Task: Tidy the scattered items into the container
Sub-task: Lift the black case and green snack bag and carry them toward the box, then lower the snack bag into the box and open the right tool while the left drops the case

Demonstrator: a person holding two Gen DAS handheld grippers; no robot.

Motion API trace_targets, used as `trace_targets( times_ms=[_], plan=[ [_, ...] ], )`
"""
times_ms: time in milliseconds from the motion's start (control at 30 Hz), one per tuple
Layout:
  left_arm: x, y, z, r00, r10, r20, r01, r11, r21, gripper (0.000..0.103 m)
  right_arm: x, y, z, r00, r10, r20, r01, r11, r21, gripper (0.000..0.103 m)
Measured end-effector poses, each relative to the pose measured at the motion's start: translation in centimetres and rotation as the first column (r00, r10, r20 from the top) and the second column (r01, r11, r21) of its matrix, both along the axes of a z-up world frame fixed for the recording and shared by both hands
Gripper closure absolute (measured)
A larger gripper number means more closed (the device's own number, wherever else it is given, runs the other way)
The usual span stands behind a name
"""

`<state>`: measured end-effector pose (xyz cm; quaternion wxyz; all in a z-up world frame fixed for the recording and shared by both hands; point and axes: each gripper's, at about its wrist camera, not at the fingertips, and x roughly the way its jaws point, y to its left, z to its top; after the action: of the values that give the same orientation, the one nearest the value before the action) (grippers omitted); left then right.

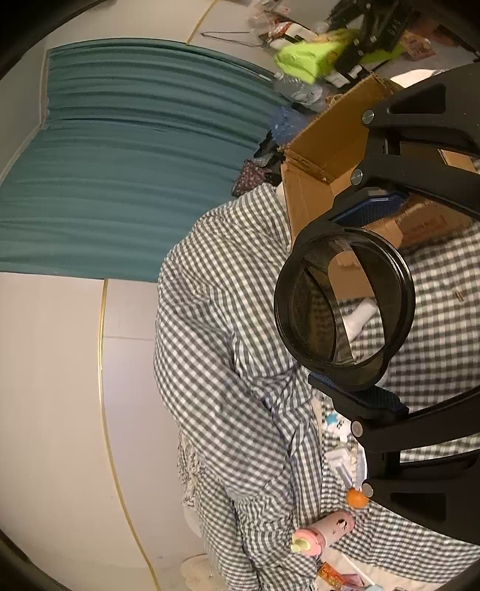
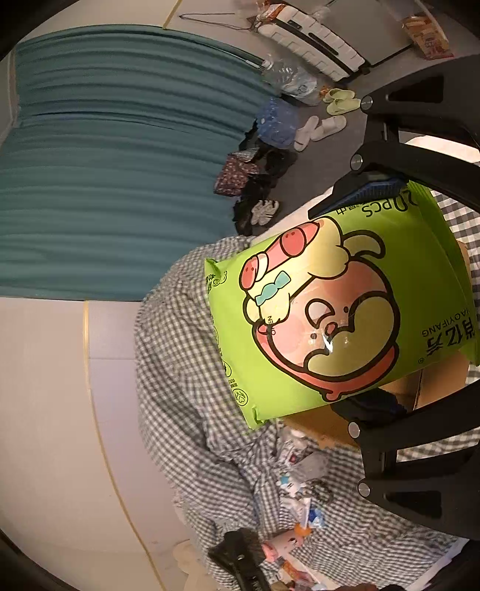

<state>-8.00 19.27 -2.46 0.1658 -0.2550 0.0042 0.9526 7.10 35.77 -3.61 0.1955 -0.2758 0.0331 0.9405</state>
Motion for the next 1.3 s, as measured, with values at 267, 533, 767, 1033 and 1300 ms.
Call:
trace_targets(
  times_ms=[267, 533, 767, 1033, 1300],
  plan=[
    [0.0, 3.8, -0.8, 0.999, -0.054, 0.006, 0.055, 0.998, -0.041, 0.029, -2.8, 3.1, -4.3, 0.995, 0.012, 0.095, -0.004, 0.997, -0.076, 0.024],
    [-0.3, 6.8, -1.7, 0.996, -0.090, 0.018, 0.092, 0.993, -0.076, 0.029, -5.7, 4.6, -8.5, 0.974, 0.011, 0.226, 0.019, 0.991, -0.131, 0.025],
    [-0.6, 8.3, -2.4, 0.994, -0.106, 0.029, 0.108, 0.990, -0.085, 0.029, -6.0, 4.7, -8.1, 0.972, 0.003, 0.237, 0.022, 0.994, -0.104, 0.028],
    [-0.9, 9.5, -2.6, 0.992, -0.125, 0.030, 0.127, 0.988, -0.088, 0.029, -3.4, 3.8, -4.1, 0.999, -0.019, 0.033, 0.019, 1.000, 0.004, 0.015],
    [-1.3, 12.8, -4.0, 0.980, -0.188, 0.072, 0.194, 0.977, -0.090, 0.029, 1.1, 4.4, -0.8, 0.983, -0.081, -0.165, 0.093, 0.994, 0.063, 0.002]
  ],
)
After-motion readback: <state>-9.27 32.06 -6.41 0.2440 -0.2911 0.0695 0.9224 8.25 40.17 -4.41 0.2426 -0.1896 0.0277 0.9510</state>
